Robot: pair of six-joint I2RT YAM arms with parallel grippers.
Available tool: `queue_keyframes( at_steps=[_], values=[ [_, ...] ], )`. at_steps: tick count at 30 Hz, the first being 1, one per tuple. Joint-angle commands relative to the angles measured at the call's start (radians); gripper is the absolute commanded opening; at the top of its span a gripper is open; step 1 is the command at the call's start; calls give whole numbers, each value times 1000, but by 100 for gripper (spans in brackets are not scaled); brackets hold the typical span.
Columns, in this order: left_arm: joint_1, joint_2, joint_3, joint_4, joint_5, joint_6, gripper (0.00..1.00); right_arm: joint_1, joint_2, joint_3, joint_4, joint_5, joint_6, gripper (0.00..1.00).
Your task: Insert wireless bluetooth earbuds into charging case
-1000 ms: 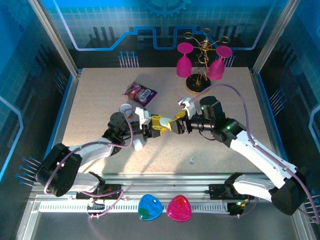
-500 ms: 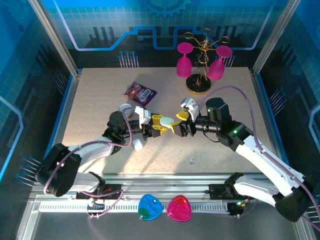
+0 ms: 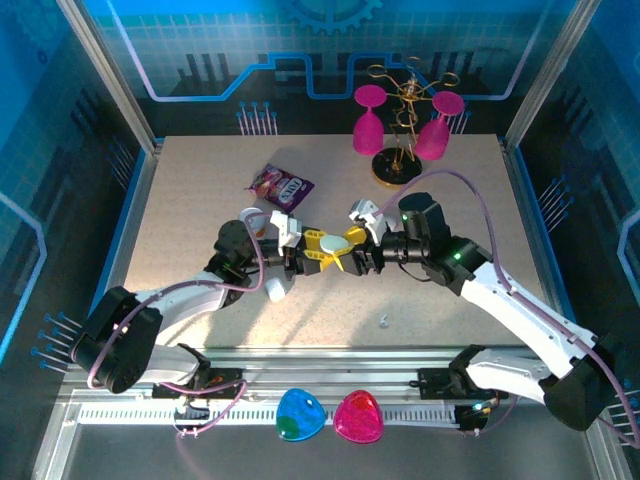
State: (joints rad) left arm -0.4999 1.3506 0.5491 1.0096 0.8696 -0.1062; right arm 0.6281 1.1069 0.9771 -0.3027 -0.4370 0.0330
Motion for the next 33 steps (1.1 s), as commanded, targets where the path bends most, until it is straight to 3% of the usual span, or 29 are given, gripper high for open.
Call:
queue_keyframes(
  at_steps=[1,9,16,23,28,33],
  values=[
    [-8,-37,6,58,0,23,29,2,-4,17,-4,20,70,60],
    [-6,-11,-18,147,-197,99,28,-72,-21,-34,178,-137,673,71],
    [-7,63,8,250,-216,97,28,-107,6,-212,684,-288,1212,69],
    [-9,70,6,267,-212,86,28,-146,14,-270,809,-292,1340,53],
    [-9,68,2,246,-206,96,28,-148,27,-278,889,-312,1391,63],
    [-11,65,8,246,-191,89,28,-148,49,-273,881,-301,1388,61]
  ],
)
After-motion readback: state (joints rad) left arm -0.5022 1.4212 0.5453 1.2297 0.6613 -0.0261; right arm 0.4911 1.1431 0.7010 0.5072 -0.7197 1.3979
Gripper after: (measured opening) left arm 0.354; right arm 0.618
